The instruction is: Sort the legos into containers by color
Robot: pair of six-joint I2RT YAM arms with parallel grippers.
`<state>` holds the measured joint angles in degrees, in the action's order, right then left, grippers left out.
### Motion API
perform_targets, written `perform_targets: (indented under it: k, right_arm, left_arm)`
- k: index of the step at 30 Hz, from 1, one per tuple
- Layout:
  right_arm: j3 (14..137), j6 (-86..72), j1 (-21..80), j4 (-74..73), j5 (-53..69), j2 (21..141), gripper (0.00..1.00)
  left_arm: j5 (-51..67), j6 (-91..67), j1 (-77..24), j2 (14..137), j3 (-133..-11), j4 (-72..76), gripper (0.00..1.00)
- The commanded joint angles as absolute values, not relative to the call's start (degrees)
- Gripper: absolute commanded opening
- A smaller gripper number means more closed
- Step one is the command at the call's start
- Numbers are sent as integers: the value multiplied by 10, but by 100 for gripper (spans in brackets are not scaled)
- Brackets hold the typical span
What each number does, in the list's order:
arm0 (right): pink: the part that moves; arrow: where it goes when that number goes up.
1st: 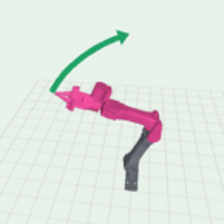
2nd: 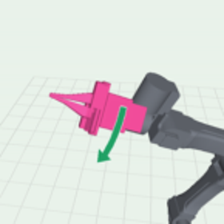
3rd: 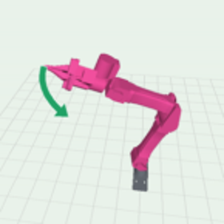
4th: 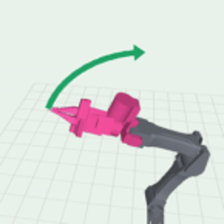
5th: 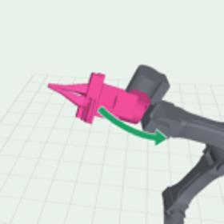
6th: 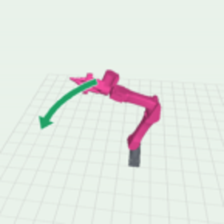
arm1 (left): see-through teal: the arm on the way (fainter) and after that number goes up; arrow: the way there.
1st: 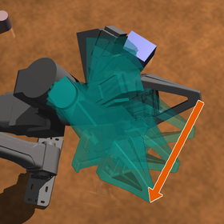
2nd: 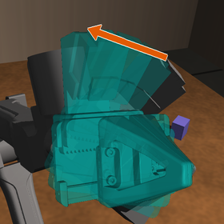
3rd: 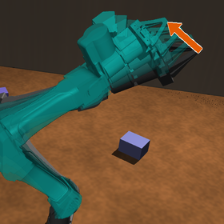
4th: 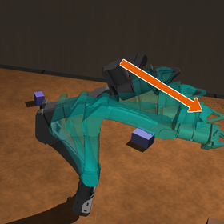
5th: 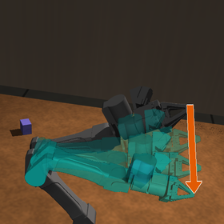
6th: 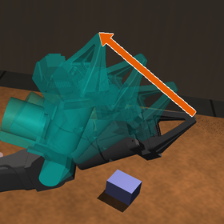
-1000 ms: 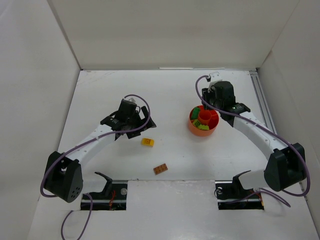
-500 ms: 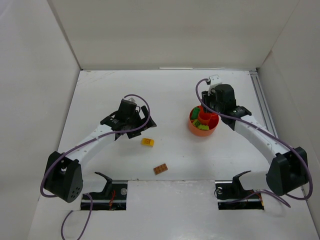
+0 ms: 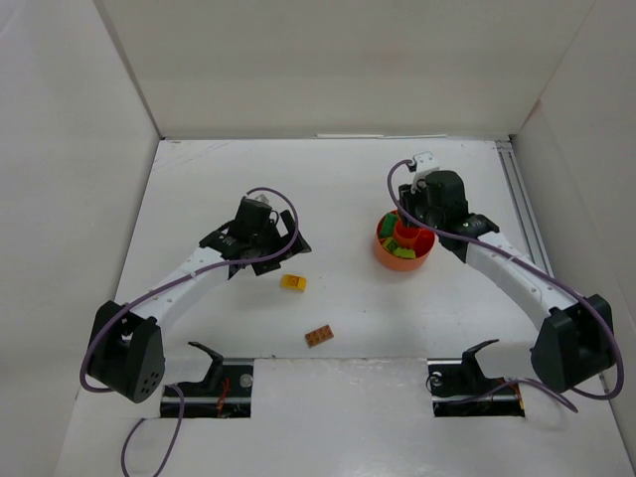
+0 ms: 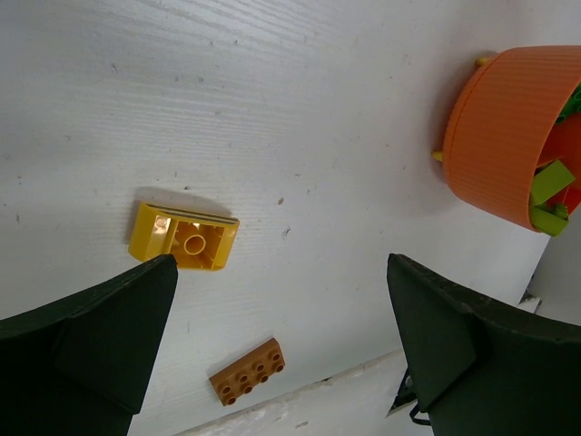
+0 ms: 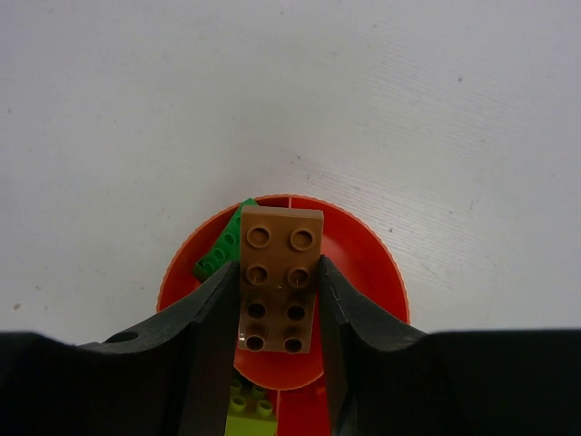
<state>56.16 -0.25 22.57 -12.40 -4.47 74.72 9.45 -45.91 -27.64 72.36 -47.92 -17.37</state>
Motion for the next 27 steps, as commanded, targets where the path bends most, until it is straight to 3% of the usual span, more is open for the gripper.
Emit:
perform_targets:
  k: [1, 27]
  right_arm:
    - [562, -10, 231, -98, -46, 748, 20]
    - [598, 8, 231, -98, -56, 765, 20]
  left_arm:
    - [98, -452, -278, 706, -508, -171, 100]
    - [98, -436, -278, 722, -529, -171, 100]
